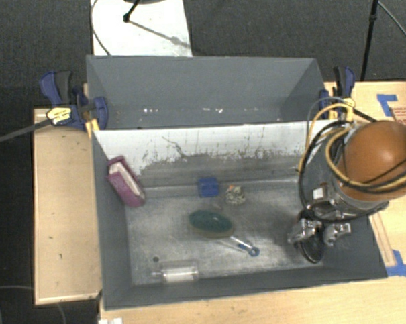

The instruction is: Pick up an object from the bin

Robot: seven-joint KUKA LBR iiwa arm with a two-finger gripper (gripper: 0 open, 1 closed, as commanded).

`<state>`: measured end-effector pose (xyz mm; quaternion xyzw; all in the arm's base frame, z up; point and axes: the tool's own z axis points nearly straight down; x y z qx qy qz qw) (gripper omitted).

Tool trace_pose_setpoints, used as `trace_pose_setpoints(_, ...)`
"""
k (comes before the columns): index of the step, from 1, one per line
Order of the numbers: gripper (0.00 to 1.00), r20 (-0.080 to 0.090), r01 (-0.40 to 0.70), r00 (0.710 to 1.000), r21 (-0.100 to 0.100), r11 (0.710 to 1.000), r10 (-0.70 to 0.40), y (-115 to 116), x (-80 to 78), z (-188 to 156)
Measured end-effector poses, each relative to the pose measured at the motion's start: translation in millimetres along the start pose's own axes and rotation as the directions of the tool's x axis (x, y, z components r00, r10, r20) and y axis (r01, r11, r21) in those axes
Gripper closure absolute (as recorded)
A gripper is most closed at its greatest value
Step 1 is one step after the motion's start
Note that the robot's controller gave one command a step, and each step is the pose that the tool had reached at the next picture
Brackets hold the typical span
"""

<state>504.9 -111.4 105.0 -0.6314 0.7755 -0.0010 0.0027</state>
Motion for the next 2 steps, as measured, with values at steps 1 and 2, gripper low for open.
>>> trace_pose_setpoints(1, 1.0, 0.0, -0.008, 1.0, 0.0, 1.0, 0.008, 0, -1.0, -10)
trace_pose_setpoints(2, 1.0, -0.002, -0.013, 1.0, 0.001, 1.0, 0.013, -2, -1.6, -75)
